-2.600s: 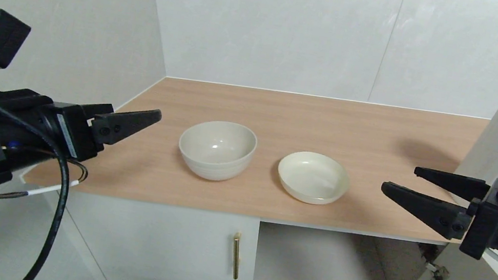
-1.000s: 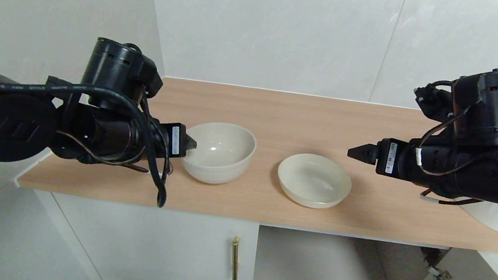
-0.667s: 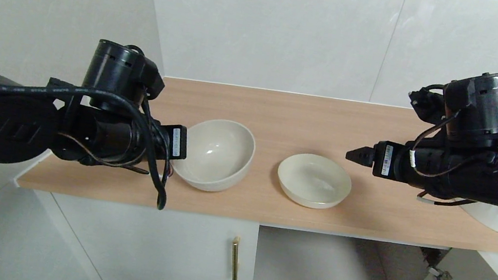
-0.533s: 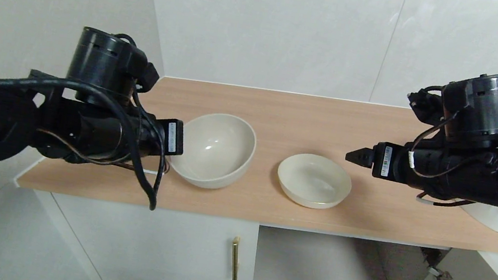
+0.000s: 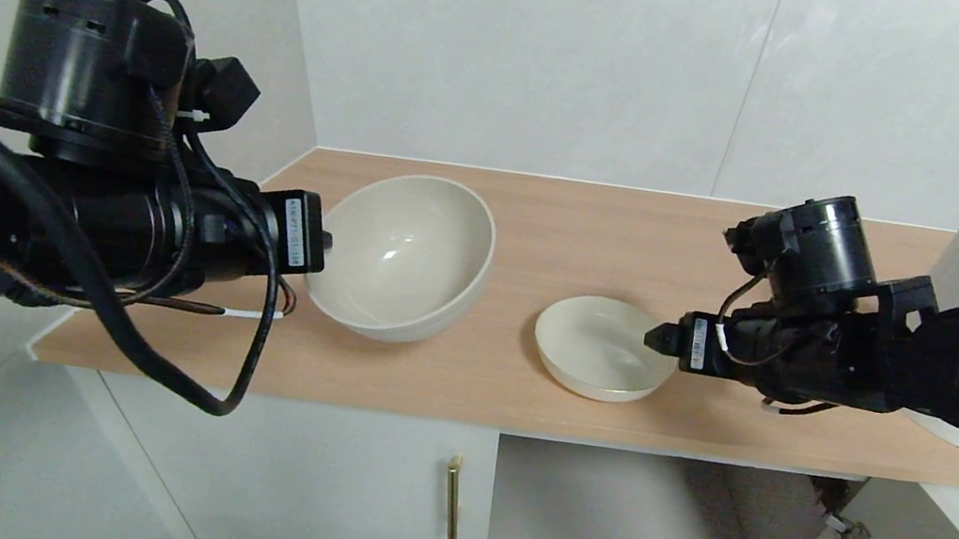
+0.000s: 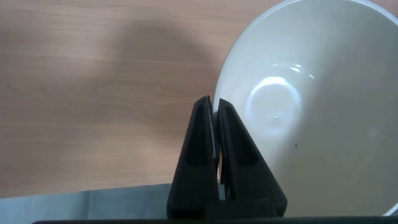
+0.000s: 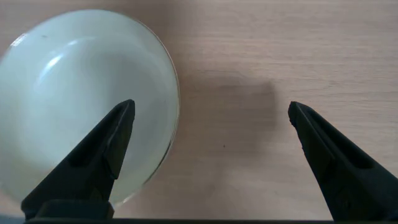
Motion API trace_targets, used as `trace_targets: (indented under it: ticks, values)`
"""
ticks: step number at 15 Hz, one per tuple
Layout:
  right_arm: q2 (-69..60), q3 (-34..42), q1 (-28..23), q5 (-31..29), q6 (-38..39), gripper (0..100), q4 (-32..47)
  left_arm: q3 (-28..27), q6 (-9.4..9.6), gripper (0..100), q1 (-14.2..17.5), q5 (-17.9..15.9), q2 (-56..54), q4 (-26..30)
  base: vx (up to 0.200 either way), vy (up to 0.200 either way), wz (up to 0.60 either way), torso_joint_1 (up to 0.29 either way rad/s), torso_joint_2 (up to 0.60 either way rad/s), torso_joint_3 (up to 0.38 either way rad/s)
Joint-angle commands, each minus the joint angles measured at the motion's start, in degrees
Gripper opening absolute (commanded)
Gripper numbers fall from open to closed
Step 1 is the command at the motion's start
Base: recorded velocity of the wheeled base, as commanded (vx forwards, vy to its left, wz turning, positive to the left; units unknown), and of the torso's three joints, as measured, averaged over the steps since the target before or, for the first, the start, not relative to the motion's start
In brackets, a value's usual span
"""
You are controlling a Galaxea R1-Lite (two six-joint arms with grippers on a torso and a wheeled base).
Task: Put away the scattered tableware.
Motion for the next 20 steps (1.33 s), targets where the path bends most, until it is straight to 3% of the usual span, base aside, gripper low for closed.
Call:
trace_targets:
  ticks: [1, 2, 3, 12, 14, 17, 20]
  values:
    - [1.51, -0.19, 0.02, -0.02, 0.05, 100, -0.01, 0.01, -0.03, 0, 0.00, 0.01, -0.51, -0.03, 0.000, 0.000, 0.00, 0.000, 0.00, 0.000]
    - [1.77, -0.19, 0.02, 0.07, 0.14, 100, -0.10, 0.01, -0.03, 0, 0.00, 0.01, -0.51, -0.03, 0.000, 0.000, 0.00, 0.000, 0.00, 0.000]
    - [1.86, -0.19, 0.02, 0.07, 0.23, 0, -0.27, 0.01, -0.03, 0, 0.00, 0.01, -0.51, -0.03, 0.000, 0.000, 0.00, 0.000, 0.00, 0.000]
    - [1.16, -0.19, 0.29, 0.69, 2.25, 0, -2.56, 0.10, -0.47, 0, -0.08, 0.10, -1.47, -0.03, 0.000, 0.000, 0.00, 0.000, 0.00, 0.000]
    - [-2.71, 0.78, 0.46, 2.89, 2.78, 0, -1.94, 1.42, -0.47, 0, -0.26, 0.01, -1.91, -0.03, 0.000, 0.000, 0.00, 0.000, 0.00, 0.000]
    - [-13.26, 7.72, 0.20, 11.06, 2.95, 0, -1.77, 5.72, -0.38, 0, -1.31, -0.08, -5.16, -1.26, 0.000, 0.000, 0.00, 0.000, 0.00, 0.000]
    - [-19.94, 13.17, 0.29, 12.29, 2.95, 0, 0.78, 10.91, -0.21, 0, -1.75, -0.08, -9.30, -2.14, 0.000, 0.000, 0.00, 0.000, 0.00, 0.000]
